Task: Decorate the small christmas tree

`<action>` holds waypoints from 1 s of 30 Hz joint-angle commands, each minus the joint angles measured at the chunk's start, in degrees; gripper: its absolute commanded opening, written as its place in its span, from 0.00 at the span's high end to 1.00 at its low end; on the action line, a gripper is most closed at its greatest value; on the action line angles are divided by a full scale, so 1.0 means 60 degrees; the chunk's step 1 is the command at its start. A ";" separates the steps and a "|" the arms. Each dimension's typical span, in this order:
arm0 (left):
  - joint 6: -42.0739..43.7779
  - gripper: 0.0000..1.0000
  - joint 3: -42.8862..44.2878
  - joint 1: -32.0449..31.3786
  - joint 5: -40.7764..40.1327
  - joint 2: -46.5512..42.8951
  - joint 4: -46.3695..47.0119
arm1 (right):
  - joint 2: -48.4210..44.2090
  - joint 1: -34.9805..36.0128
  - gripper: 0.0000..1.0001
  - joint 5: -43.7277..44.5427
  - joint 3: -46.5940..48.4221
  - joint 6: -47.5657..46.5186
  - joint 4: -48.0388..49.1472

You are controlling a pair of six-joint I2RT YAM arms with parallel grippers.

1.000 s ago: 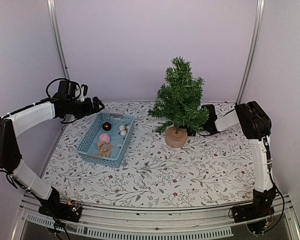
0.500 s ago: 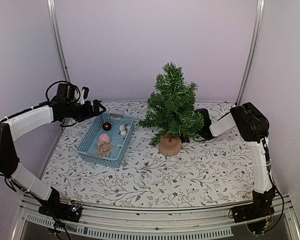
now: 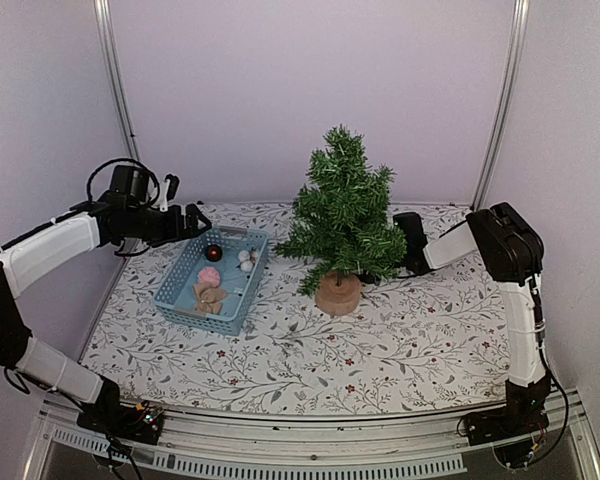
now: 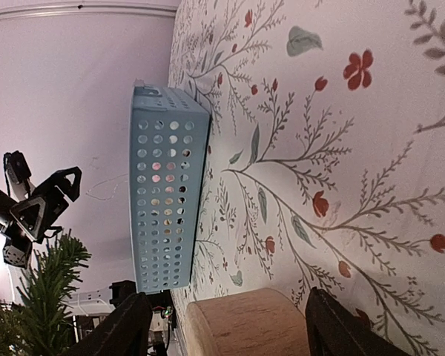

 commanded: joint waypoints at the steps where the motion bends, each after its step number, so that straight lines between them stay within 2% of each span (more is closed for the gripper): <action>1: 0.0482 0.01 0.0228 -0.0108 -0.0761 -0.0532 -0.1001 | -0.0925 -0.0624 0.23 0.0119 0.0493 -0.0680 -0.1004; 7: 0.1076 0.01 0.0670 -0.0111 -0.1325 -0.0511 -0.1910 | -0.1393 -0.1334 0.21 0.0322 0.0594 -0.1717 -0.2067; 14: 0.2526 0.19 0.2323 -0.0159 -0.0684 0.0814 -0.3117 | -0.2326 -0.2196 0.21 0.0602 0.0298 -0.2616 -0.3184; 20: 0.4352 0.22 0.3222 -0.0972 -0.0716 0.1778 -0.3263 | -0.3233 -0.2373 0.21 0.0988 0.0359 -0.3952 -0.4788; 22: 0.5090 0.28 0.3495 -0.1173 -0.0942 0.2335 -0.3360 | -0.3488 -0.2433 0.21 0.1069 0.0259 -0.4189 -0.5040; 25: 0.6231 0.43 0.3608 -0.1233 -0.1027 0.3214 -0.3301 | -0.3956 -0.2603 0.21 0.1232 0.0130 -0.4453 -0.5453; 30: 0.7164 0.60 0.4178 -0.1243 -0.1047 0.4920 -0.3739 | -0.4788 -0.2898 0.21 0.1271 -0.0076 -0.4470 -0.5680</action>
